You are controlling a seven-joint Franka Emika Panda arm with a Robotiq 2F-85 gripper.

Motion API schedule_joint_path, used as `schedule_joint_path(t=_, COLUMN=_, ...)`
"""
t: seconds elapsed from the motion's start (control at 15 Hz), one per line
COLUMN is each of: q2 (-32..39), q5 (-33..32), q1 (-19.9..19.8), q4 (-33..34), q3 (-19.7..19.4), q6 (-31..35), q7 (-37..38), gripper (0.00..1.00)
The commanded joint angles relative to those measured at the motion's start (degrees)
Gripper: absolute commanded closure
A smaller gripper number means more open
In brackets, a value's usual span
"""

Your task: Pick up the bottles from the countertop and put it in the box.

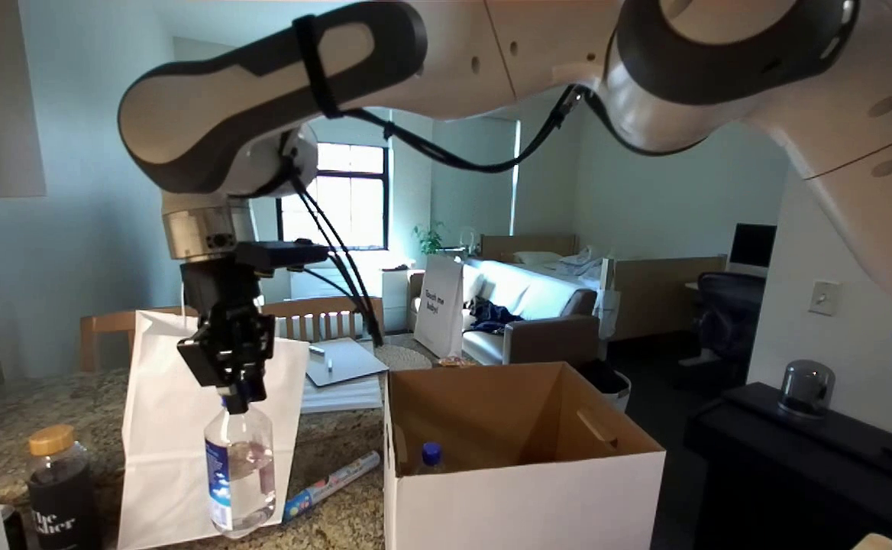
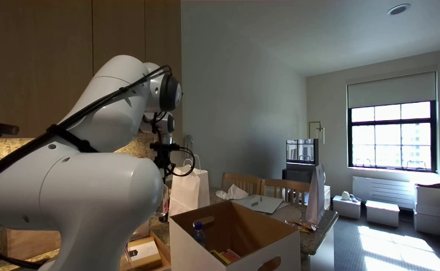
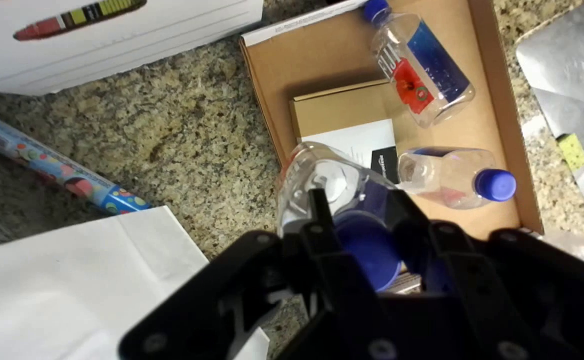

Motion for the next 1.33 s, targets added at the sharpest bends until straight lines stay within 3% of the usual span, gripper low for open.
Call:
schedule_joint_path(t=0.0, q2=-12.2, q5=5.1, q1=-3.8, q4=-13.8, q3=-0.4, q6=4.7, q7=6.0, gripper=0.89)
schedule_joint_path(t=0.2, q2=-18.7, q5=9.3, q1=-8.6, q4=-21.2, q3=0.5, q6=7.0, q7=7.5, gripper=0.88)
schedule_joint_path(t=0.67, q2=-36.3, q5=17.3, q1=-17.1, q4=-40.8, q3=-1.9, q6=15.5, q7=11.8, gripper=0.89)
schedule_joint_path(t=1.0, q2=-49.0, q5=18.3, q1=-20.7, q4=-52.2, q3=-4.3, q6=15.7, q7=13.6, gripper=0.89)
schedule_joint_path(t=1.27, q2=-50.8, q5=16.0, q1=-22.2, q4=-56.0, q3=-4.1, q6=16.0, q7=16.8, gripper=0.89)
